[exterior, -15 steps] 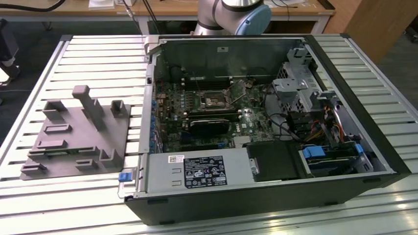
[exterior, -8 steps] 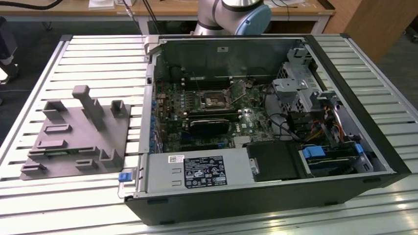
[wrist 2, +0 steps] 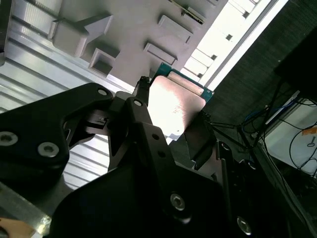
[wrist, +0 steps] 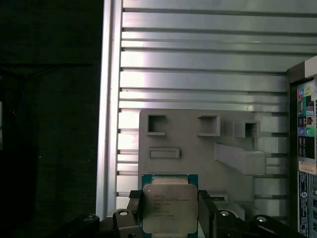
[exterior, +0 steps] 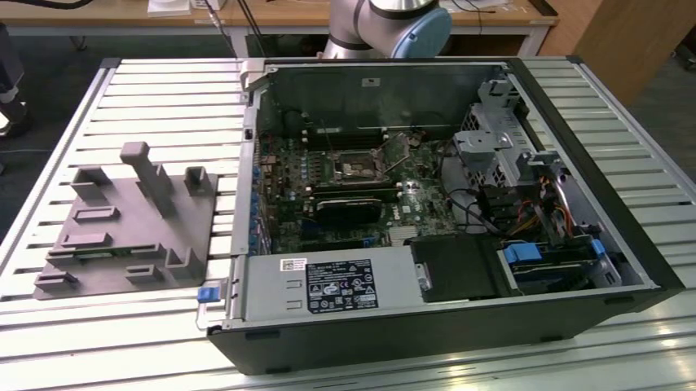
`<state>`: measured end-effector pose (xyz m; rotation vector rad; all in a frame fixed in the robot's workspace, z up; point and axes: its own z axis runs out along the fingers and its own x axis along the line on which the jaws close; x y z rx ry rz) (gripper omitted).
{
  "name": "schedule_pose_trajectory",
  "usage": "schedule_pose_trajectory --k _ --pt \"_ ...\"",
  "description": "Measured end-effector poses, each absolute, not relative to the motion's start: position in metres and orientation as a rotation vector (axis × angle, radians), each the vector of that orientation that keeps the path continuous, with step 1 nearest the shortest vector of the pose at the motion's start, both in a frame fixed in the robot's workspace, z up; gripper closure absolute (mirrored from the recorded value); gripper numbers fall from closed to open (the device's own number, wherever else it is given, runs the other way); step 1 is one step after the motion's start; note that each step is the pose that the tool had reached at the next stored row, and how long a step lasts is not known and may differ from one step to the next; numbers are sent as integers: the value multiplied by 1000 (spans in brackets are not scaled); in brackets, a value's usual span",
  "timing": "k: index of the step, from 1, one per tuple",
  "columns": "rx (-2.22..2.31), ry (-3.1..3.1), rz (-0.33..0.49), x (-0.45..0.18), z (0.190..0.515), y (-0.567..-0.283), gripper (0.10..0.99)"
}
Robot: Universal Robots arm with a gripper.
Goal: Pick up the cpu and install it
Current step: 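Pick up the cpu and move it towards the insertion slot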
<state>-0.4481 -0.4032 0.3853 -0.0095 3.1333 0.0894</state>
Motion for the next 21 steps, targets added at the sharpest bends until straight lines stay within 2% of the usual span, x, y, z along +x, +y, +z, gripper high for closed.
schedule_pose_trajectory --k 21 --pt "-10 3133 90 -443 405 -403 549"
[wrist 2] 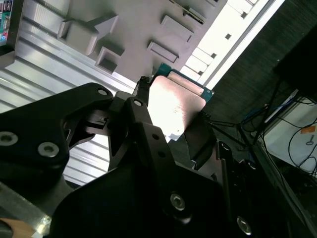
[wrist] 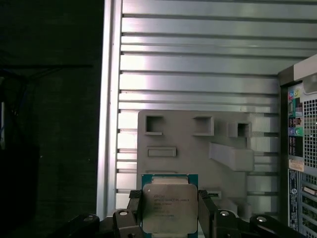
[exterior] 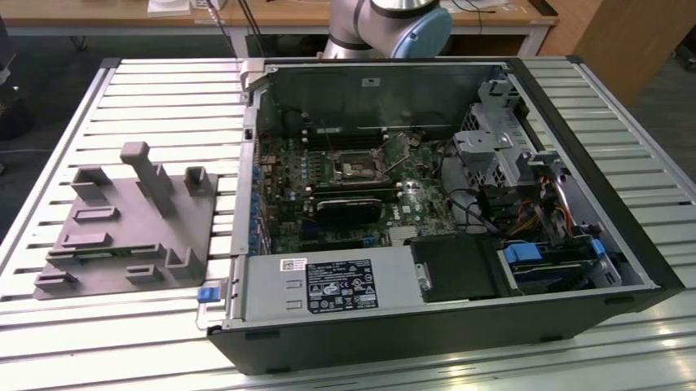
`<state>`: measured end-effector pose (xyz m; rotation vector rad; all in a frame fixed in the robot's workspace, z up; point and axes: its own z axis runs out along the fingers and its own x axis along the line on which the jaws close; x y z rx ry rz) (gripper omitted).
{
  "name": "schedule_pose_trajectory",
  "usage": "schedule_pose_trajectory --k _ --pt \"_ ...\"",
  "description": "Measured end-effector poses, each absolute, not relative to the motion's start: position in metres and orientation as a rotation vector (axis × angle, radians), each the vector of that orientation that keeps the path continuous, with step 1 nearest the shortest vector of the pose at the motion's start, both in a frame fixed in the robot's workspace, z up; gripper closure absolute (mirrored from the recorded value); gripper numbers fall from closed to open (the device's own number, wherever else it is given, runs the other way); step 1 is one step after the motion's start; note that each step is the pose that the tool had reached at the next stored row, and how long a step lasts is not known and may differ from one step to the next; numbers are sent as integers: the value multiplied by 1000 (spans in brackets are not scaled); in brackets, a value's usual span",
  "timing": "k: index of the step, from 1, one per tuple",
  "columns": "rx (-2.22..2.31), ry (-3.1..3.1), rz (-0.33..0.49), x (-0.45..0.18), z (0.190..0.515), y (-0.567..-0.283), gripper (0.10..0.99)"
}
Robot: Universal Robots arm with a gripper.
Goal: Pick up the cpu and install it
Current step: 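Pick up the cpu and move it towards the insertion slot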
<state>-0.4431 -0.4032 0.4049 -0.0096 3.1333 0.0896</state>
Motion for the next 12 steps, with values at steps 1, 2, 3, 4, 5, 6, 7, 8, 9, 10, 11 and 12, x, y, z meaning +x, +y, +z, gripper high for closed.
schedule_pose_trajectory --k 1,2,3,4,5,6,7,8,9,10,11,12 --pt "-10 3133 90 -442 405 -403 549" --pt "-10 3133 91 -441 405 -403 549" --pt "-10 3133 91 -440 405 -403 549" --pt "-9 3133 91 -440 405 -403 549" --pt "-9 3133 92 -440 405 -403 549" --pt "-9 3133 92 -440 405 -403 549" --pt "-10 3133 92 -439 405 -403 549" --pt "-10 3133 91 -439 405 -403 549" --pt "-10 3133 91 -439 405 -403 549" --pt "-10 3133 92 -439 405 -403 549" --pt "-10 3133 92 -438 405 -403 549" --pt "-10 3133 91 -438 405 -403 549"
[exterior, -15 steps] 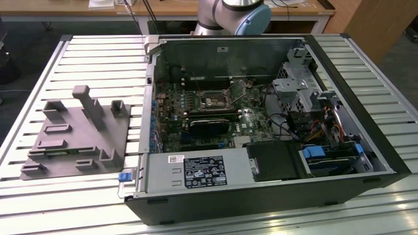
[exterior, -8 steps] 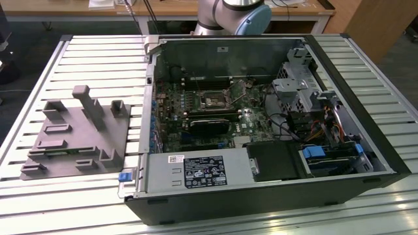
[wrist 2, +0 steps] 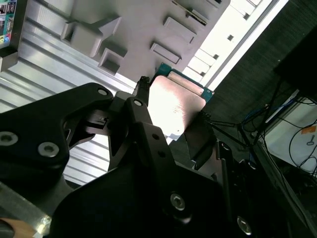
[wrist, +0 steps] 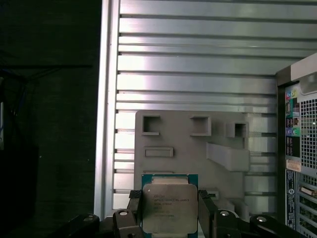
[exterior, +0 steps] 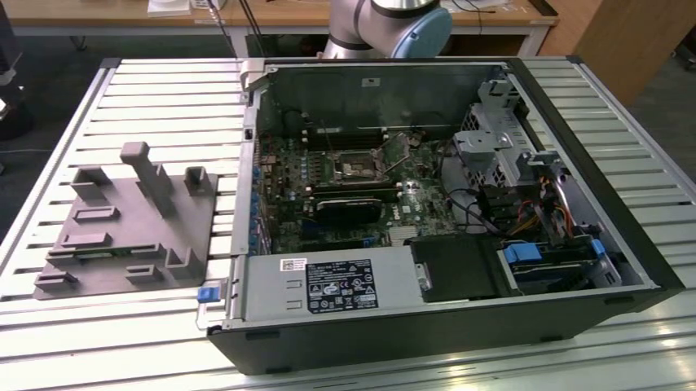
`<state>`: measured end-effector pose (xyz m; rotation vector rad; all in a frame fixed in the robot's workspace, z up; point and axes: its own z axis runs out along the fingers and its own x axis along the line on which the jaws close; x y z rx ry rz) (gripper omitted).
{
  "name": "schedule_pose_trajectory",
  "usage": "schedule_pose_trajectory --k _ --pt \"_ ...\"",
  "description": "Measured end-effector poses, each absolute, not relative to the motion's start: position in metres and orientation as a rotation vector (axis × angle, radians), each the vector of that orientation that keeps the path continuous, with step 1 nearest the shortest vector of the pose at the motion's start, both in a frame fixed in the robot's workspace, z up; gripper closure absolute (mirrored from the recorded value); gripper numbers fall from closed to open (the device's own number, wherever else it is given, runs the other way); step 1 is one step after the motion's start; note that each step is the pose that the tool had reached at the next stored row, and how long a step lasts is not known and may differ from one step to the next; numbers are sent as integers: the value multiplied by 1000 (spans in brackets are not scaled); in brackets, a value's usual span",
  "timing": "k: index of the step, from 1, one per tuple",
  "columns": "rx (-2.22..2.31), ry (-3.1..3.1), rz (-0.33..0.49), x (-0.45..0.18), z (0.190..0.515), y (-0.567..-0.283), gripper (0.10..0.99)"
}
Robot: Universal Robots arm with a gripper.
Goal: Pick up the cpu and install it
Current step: 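Pick up the cpu and move it towards the insertion slot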
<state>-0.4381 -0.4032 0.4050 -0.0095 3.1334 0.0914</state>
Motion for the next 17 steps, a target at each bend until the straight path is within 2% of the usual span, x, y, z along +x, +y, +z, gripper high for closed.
schedule_pose_trajectory --k 17 --pt "-10 3133 91 -430 405 -403 549"
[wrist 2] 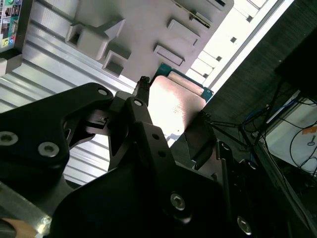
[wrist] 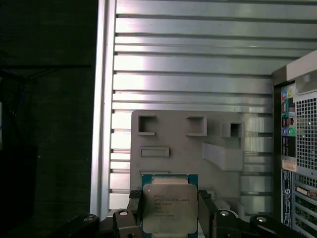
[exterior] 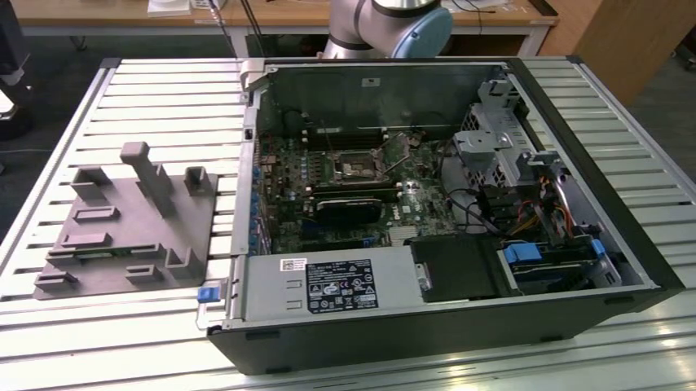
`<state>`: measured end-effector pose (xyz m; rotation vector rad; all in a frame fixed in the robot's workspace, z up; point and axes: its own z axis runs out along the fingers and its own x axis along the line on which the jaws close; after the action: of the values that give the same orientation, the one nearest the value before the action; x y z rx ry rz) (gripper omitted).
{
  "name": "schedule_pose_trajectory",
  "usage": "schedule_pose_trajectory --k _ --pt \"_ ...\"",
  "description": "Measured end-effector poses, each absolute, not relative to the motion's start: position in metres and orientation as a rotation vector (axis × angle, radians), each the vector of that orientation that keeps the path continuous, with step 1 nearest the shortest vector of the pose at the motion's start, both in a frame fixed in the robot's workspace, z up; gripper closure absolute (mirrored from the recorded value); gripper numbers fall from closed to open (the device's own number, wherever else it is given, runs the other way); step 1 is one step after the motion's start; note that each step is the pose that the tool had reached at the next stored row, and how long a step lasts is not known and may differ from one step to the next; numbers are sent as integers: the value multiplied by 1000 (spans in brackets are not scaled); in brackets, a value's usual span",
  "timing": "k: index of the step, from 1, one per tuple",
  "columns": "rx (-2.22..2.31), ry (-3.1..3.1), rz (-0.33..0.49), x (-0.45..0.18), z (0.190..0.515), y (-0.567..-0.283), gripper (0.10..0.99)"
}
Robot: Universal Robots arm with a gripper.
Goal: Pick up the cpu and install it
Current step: 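Pick up the cpu and move it towards the insertion slot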
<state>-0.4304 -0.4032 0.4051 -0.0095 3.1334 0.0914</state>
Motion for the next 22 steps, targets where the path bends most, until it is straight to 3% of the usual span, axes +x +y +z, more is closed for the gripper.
schedule_pose_trajectory --k 22 --pt "-10 3133 92 -417 405 -403 549"
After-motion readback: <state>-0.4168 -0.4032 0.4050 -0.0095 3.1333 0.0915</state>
